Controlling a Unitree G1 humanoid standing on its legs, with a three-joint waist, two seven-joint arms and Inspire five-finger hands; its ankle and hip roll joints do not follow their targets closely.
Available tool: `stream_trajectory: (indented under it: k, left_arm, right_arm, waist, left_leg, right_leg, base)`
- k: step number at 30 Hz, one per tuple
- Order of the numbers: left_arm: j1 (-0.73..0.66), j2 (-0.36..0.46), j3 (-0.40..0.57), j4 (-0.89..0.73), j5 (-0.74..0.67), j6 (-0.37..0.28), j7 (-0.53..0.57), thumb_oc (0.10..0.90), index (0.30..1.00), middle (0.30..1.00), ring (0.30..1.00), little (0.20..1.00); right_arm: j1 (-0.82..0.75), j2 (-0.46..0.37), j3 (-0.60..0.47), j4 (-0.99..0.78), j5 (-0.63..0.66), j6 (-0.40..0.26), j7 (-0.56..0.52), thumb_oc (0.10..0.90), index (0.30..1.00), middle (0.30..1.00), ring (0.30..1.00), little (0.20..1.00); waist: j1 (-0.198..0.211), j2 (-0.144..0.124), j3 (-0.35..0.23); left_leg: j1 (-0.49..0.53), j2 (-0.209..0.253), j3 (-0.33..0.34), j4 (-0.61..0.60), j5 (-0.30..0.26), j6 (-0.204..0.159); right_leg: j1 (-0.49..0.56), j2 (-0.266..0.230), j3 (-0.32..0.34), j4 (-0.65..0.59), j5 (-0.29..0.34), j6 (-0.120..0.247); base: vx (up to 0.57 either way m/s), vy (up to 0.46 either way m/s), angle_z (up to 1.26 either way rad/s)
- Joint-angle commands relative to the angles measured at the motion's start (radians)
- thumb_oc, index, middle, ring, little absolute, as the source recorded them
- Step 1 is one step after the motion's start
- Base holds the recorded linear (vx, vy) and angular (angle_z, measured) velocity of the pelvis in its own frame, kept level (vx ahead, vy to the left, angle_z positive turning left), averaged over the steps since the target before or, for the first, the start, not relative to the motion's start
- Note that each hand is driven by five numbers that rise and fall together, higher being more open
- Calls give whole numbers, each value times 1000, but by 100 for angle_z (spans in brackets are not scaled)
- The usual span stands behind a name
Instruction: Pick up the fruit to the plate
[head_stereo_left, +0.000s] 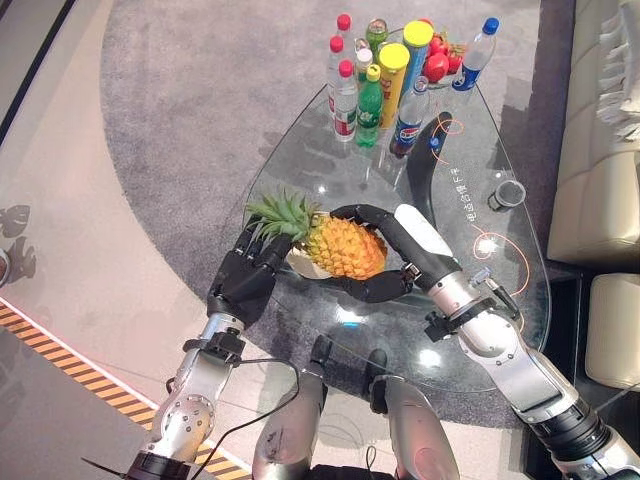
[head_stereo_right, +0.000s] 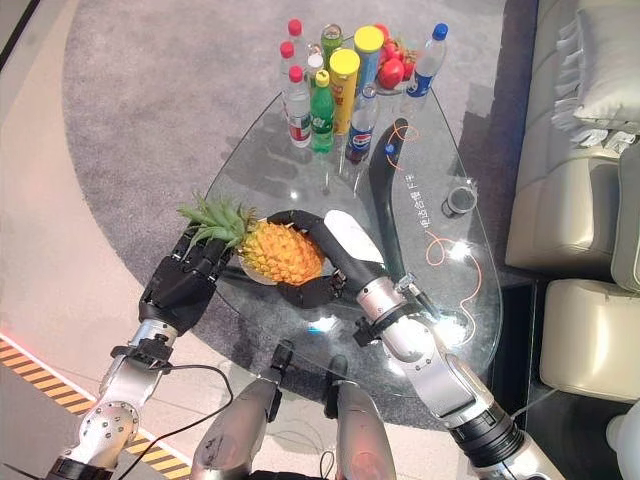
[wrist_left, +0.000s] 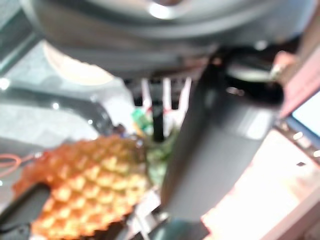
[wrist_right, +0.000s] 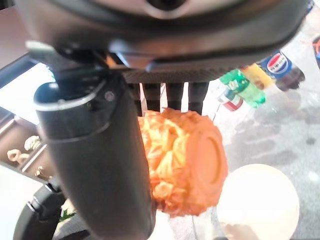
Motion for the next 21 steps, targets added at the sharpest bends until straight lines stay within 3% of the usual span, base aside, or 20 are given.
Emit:
stream_trajectory:
  k: [1,12,19,21]
  left_arm:
    - [-39,-29,-54,-225,-42,-51,-55,800,900,900,900,900]
    - [-48,-50,-82,-228,-126,-48,-41,800,900,900,900,900]
    - [-59,-45,-97,-207,-29,-68,88,800,900,900,900,900]
    - [-64,-42,-102,-192,3,-69,137,800,900,900,900,900]
  right_arm:
    - [-123,60,152,-231,-19,-154,23,100,300,300,300,200]
    - [-160,80,199,-226,6,-166,3,100,300,300,300,200]
    - [-177,87,240,-223,121,-192,113,100,300,300,300,200]
    - [-194,88,261,-220,201,-169,173,100,300,300,300,200]
  waist:
    - [1,-38,-108]
    - [5,-41,-102]
    - [13,-45,-107]
    - [17,-48,-109]
  left_leg:
    - [-17,-71,36,95,-51,86]
    - [-16,-72,36,92,-54,86]
    - [-15,-76,29,88,-53,86]
    - [-12,-77,26,86,-52,87]
  right_leg:
    - [95,23,70,-163,89,19]
    - [97,21,73,-174,95,20]
    - [101,18,69,-180,96,22]
    - [105,17,67,-184,97,23]
  base:
    - [0,0,0]
    - [0,0,0]
    - [0,0,0]
    - [0,0,0]
